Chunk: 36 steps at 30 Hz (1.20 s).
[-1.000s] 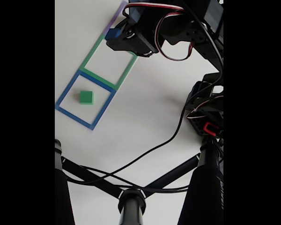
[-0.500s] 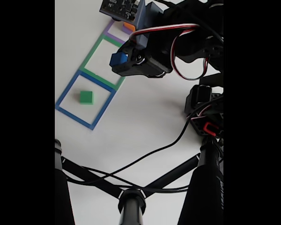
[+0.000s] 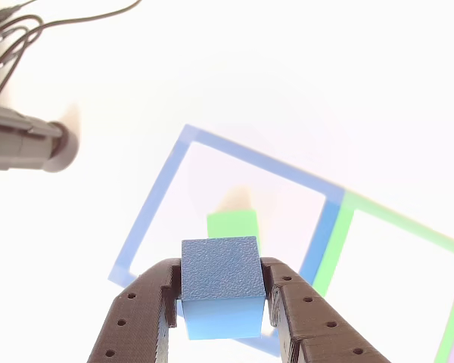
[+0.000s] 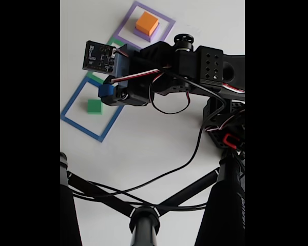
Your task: Tower of hanoi
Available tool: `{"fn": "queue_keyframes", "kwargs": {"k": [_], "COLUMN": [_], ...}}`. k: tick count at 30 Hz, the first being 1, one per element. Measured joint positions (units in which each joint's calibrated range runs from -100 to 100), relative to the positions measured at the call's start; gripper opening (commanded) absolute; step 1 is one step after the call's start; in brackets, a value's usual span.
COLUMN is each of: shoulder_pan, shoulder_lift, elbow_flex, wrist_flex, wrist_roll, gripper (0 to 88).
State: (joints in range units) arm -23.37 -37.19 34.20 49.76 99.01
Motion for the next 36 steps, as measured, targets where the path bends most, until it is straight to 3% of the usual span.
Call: {"fn": "queue_keyframes", "kwargs": {"k": [9, 15, 24, 36], "shoulder_pan": [-0.2, -0.2, -0.2, 1.0], "shoulder_lift": [4.8, 12.1, 19.8, 37.1], "elbow_flex": [21.2, 27.1, 35.2, 35.9], "wrist_flex": [-37.6, -56.5, -77.7, -96.7], "wrist_roll": [0.4, 0.0, 0.6, 1.0], "gripper": [4.5, 4.4, 4.3, 4.2]}}
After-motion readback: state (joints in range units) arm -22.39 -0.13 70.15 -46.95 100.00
